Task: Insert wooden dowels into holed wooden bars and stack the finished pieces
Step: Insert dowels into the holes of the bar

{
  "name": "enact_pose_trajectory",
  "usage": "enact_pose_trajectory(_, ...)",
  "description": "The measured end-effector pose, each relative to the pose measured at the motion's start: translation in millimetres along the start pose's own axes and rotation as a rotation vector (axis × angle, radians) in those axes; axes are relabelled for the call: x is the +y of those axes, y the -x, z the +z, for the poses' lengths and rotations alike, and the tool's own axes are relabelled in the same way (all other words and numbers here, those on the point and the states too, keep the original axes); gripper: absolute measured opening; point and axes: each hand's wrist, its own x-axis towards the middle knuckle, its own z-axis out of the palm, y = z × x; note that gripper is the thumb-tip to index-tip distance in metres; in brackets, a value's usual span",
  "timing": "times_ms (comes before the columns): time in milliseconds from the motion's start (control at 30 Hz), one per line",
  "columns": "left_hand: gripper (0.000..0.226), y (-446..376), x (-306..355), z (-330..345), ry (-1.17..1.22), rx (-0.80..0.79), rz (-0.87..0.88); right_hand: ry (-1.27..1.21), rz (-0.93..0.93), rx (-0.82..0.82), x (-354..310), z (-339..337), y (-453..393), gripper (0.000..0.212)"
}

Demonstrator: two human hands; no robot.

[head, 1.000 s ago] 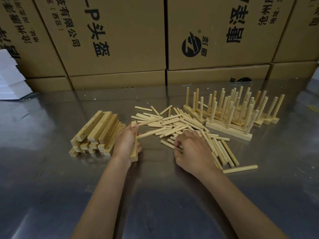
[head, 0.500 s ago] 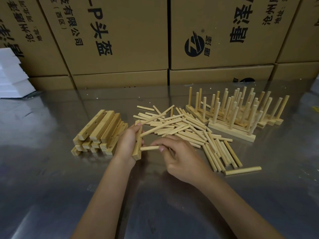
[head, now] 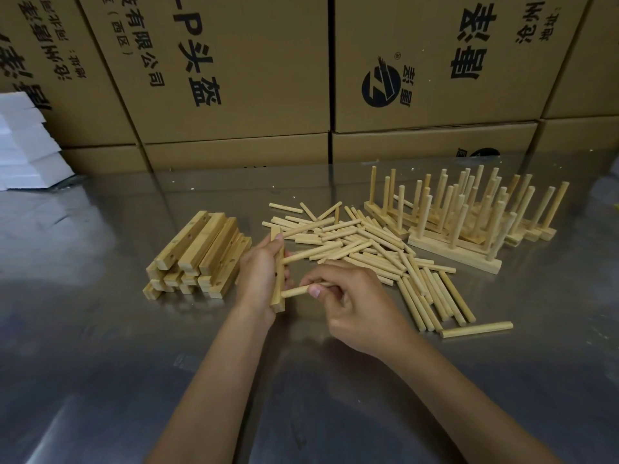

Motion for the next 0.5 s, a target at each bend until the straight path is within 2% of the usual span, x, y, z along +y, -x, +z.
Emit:
enact_pose_trajectory(200, 0.027, 3.9, -1.7, 3.0, -0.024, 0.006, 0.011, -0.030, 0.072, 0.009, 2.0, 3.1, 1.1, 0.017)
enact_pose_trajectory(500, 0.020, 5.5, 0.8, 5.5, -0.010, -0.009, 0.066, -0.093, 0.158, 0.008, 5.1, 3.4, 1.8, 0.014)
